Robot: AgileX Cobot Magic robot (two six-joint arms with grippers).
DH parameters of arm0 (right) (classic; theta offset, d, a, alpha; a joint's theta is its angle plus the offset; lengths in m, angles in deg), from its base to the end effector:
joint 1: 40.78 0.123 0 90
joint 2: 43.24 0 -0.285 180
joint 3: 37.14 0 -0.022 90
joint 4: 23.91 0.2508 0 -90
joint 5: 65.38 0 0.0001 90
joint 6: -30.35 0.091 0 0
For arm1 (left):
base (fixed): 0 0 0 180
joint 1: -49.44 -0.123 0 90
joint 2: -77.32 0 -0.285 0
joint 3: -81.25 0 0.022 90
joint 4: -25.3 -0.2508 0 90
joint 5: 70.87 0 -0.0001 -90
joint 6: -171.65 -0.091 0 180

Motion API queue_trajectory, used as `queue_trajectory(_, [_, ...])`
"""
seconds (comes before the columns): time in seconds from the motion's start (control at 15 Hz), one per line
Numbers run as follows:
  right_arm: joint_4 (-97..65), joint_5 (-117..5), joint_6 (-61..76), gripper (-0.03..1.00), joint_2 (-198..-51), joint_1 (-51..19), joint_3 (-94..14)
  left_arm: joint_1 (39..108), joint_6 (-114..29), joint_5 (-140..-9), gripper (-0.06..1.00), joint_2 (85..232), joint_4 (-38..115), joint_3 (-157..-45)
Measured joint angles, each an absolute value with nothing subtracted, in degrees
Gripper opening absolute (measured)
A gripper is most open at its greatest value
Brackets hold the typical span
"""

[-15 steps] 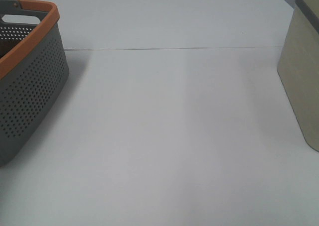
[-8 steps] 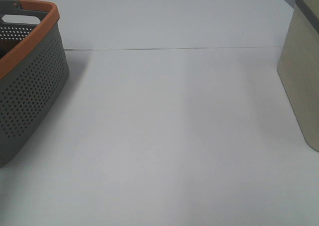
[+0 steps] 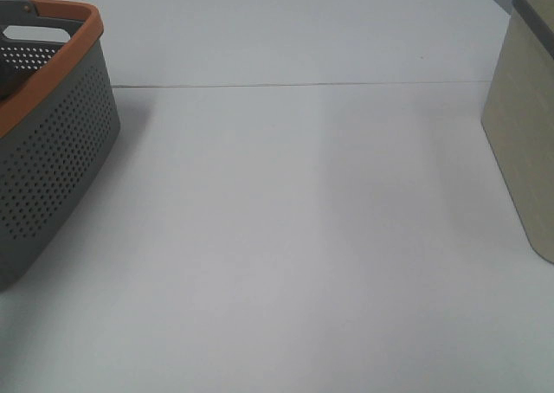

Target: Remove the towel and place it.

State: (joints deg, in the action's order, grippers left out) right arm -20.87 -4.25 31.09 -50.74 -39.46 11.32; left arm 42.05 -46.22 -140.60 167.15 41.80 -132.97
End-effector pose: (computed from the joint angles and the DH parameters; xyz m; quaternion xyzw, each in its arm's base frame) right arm -0.0062 0.0041 0.2774 -0.0055 0.8527 0.0359 0.5211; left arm 0.2668 0.0101 0.5180 0.2481 0.8436 0.0434 0.4742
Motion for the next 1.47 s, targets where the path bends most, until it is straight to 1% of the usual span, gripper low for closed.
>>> queue_trajectory(0.27, [-18.75, -4.53, 30.92, 0.63, -53.95, -39.46, 11.32, 43.02, -43.82, -138.43, 0.01, 169.90, 48.50, -141.00])
queue_trajectory(0.33, [-17.89, -4.59, 30.35, 0.63, -56.19, -39.46, 11.32, 44.97, -42.50, -136.99, 0.01, 170.99, 49.02, -143.86])
queue_trajectory(0.53, [-16.00, -4.65, 29.95, 0.63, -61.92, -39.46, 11.32, 54.19, -41.52, -134.76, 0.01, 175.81, 48.62, -150.79])
queue_trajectory(0.67, [-14.91, -4.88, 29.95, 0.63, -65.24, -39.46, 11.32, 61.99, -39.46, -133.78, 0.01, 180.33, 41.68, -153.66])
queue_trajectory(0.8, [-13.65, -5.11, 29.89, 0.63, -67.47, -39.46, 11.32, 68.98, -35.74, -133.61, 0.01, 185.09, 29.31, -155.21])
queue_trajectory(0.87, [-12.68, -5.74, 29.78, 0.66, -70.11, -39.40, 11.32, 74.82, -33.10, -133.56, 0.01, 188.12, 20.25, -155.78])
queue_trajectory(1.0, [-10.73, -7.74, 29.55, 0.78, -72.11, -39.40, 10.98, 80.84, -31.78, -133.56, 0.01, 190.99, 13.32, -156.06])
queue_trajectory(1.07, [-9.13, -10.03, 29.55, 0.82, -72.92, -39.40, 10.80, 82.90, -31.61, -133.56, 0.01, 192.36, 12.63, -156.12])
queue_trajectory(1.13, [-7.12, -12.50, 29.55, 0.83, -73.83, -39.40, 10.69, 84.50, -31.15, -133.50, 0.01, 193.68, 12.46, -156.18])
queue_trajectory(1.33, [-2.82, -16.39, 28.92, 0.84, -76.07, -39.40, 10.69, 86.85, -29.61, -133.44, 0.01, 196.49, 12.58, -156.18])
queue_trajectory(1.47, [0.44, -17.77, 24.33, 0.84, -78.30, -39.40, 10.69, 88.40, -28.12, -133.96, 0.01, 198.15, 12.58, -156.18])
